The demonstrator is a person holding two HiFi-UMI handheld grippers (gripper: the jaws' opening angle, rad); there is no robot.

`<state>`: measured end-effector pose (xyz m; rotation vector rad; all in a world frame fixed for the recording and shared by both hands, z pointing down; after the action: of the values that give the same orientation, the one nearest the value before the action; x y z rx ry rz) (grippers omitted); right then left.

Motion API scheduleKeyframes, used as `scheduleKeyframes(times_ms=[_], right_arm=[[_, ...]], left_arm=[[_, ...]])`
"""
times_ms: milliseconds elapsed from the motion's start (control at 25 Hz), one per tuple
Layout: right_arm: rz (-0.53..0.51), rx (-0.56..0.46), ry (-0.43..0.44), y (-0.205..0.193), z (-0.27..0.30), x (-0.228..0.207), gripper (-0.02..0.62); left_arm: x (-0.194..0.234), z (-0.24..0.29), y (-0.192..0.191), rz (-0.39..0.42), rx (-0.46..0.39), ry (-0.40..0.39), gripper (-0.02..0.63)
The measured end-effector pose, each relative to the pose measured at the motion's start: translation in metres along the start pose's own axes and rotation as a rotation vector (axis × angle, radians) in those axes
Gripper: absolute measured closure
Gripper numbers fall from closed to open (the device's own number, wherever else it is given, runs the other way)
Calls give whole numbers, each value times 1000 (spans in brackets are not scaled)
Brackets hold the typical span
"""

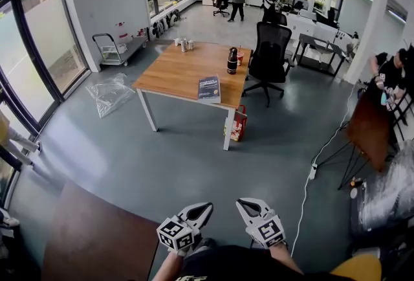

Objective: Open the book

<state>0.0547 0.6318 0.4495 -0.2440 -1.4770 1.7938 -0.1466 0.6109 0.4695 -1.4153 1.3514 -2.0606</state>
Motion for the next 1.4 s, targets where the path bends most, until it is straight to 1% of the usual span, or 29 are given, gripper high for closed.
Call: scheduleKeyframes(times_ms=[360,520,720,1000,1160,1280,1400], right_arm=[[-37,-6,43,18,35,12,606],[-62,-14,72,26,47,19,606],[-69,-7,85,26,52,23,606],[-81,14,109,27,61,22,607],[-78,32,138,24,70,24,606],[-85,4,163,23,81,22,606],[-119,-14,187,27,90,13,606]], left_arm=[[31,-19,14,2,-16,37,600],[43,-26,19,-9,-31,58,600],[48,-27,13,-33,-29,65,600],[55,-24,11,-41,-19,65,600],[64,-28,12,-41,-21,91,600],[73,-30,12,-51,-35,125,600],[81,-26,13,-69,-50,161,600]])
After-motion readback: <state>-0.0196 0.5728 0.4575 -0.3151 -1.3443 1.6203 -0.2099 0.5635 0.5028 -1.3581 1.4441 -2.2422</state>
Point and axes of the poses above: the fingertips, and each gripper's own axes: z forward along the fingers, x to its left, y out of its top, the point moved 8 cm from there along -z, backward along the fingers, and after that the axes turned 10 degrees about -z, right-handed, at the moved point
